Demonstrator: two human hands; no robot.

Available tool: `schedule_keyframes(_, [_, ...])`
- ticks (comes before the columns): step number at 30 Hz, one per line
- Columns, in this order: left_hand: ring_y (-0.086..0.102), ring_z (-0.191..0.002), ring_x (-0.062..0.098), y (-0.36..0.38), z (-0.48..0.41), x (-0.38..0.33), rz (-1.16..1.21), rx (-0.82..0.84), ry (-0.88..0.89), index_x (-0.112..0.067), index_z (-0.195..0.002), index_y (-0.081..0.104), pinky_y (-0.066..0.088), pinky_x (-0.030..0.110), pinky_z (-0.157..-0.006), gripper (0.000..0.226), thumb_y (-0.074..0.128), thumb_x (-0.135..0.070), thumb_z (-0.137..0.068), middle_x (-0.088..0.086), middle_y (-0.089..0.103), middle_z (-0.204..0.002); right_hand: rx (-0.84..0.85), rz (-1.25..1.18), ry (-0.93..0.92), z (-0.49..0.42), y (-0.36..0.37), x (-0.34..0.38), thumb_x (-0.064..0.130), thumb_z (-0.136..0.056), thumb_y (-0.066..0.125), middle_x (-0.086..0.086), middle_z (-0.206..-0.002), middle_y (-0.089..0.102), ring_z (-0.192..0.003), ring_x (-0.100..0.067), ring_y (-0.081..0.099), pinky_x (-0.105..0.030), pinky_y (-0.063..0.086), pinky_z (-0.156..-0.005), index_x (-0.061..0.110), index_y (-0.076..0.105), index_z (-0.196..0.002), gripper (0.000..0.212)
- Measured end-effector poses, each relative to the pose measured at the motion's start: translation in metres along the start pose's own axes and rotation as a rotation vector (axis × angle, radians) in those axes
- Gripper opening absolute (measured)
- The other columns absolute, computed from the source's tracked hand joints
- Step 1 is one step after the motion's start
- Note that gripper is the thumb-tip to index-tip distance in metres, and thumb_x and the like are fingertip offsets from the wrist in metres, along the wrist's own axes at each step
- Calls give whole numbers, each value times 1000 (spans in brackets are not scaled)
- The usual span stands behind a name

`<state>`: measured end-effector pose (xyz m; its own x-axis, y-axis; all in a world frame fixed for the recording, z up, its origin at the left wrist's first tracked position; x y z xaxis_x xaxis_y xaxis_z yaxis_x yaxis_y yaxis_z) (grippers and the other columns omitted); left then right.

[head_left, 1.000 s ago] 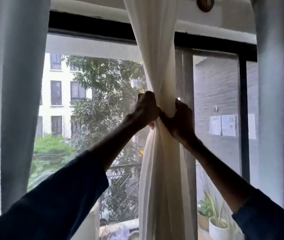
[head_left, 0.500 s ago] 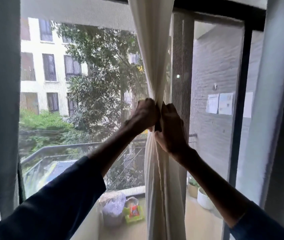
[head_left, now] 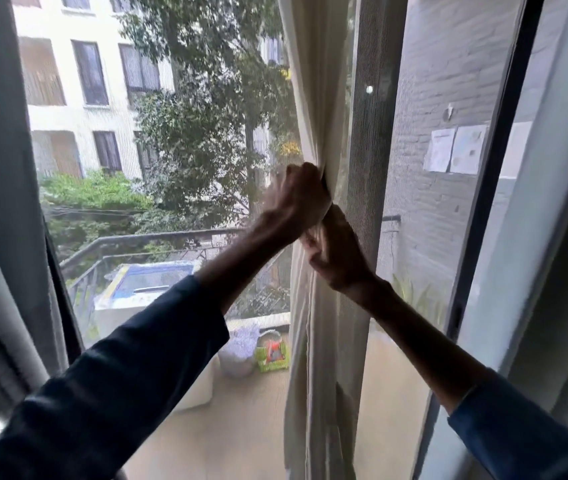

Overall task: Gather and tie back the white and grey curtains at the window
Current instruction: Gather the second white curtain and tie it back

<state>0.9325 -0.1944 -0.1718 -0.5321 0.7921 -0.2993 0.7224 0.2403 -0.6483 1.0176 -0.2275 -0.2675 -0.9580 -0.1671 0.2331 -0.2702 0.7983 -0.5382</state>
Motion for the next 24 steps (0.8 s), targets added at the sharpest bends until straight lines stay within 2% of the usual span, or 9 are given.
schedule_keyframes(4, [40, -34, 8, 14, 27, 14, -101, -15, 64, -7, -66, 59, 22, 18, -30, 45, 43, -26, -103, -6, 39, -47, 51, -49, -37, 13, 12, -12, 24, -89, 39, -26, -106, 63, -93, -34, 58, -37, 44, -79, -8, 60, -115, 46])
schedule_keyframes(8, [47, -39, 16, 39, 57, 33, -102, 54, 36, -9, -65, 59, 29, 25, -40, 69, 26, -56, -103, 3, 50, -52, 146, -77, -34, 32, 28, -18, 13, -90, 38, -14, -89, 61, -72, -28, 59, -40, 49, -59, -3, 57, -110, 32])
schedule_keyframes(10, [55, -45, 22, 53, 72, 40, -62, 71, -10, -10, -60, 56, 45, 28, -49, 79, 22, -72, -95, 6, 53, -54, 157, -119, -14, 42, 36, -13, 9, -94, 46, -4, -86, 57, -69, -16, 54, -30, 45, -56, 2, 56, -108, 18])
schedule_keyframes(11, [59, -50, 23, 61, 78, 45, -28, 75, -42, -12, -65, 56, 52, 33, -56, 79, 22, -77, -92, 6, 56, -57, 157, -140, -10, 49, 39, -9, 7, -96, 51, -4, -88, 59, -71, -12, 53, -18, 43, -58, 2, 55, -109, 15])
schedule_keyframes(13, [67, -65, 27, 74, 85, 55, 42, 67, -126, -11, -92, 57, 57, 42, -67, 77, 25, -81, -88, 9, 67, -73, 144, -183, 15, 63, 46, -4, 0, -94, 56, -12, -94, 64, -70, -4, 51, 0, 38, -61, -2, 54, -118, 24])
schedule_keyframes(16, [69, -71, 29, 89, 87, 70, 107, 65, -225, -15, -102, 54, 58, 42, -69, 60, 34, -71, -90, 6, 71, -81, 113, -190, 26, 82, 54, -1, -1, -96, 53, -18, -104, 64, -60, -7, 47, 3, 35, -56, -2, 37, -142, 48])
schedule_keyframes(18, [69, -63, 22, 96, 91, 78, 157, 106, -254, -15, -98, 60, 59, 39, -63, 52, 44, -65, -91, 1, 71, -75, 133, -195, -11, 91, 58, 0, 9, -101, 47, -18, -125, 58, -79, -18, 59, 3, 36, -67, 3, 31, -149, 50])
schedule_keyframes(20, [67, -58, 18, 102, 96, 85, 223, 146, -317, -13, -97, 64, 59, 35, -58, 47, 52, -58, -93, -3, 68, -71, 154, -231, -50, 101, 59, -2, 12, -103, 45, -18, -137, 49, -97, -17, 57, 5, 33, -79, 1, 41, -145, 44])
schedule_keyframes(24, [66, -70, 26, 116, 109, 96, 136, 150, -395, -14, -101, 62, 56, 34, -63, 57, 55, -68, -84, 4, 66, -81, 264, -258, -68, 127, 65, -17, 23, -105, 47, -5, -145, 42, -119, -12, 55, -17, 43, -98, 11, 49, -143, 40])
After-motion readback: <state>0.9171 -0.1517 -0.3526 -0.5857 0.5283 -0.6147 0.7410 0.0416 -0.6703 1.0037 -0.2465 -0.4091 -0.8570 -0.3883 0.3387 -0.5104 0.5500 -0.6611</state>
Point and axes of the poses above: each hand's wrist, its own z-axis away from the middle knuckle, its own y-axis out of the palm, x = y × z, the point moved 2 cm from there along -z, towards the middle knuckle
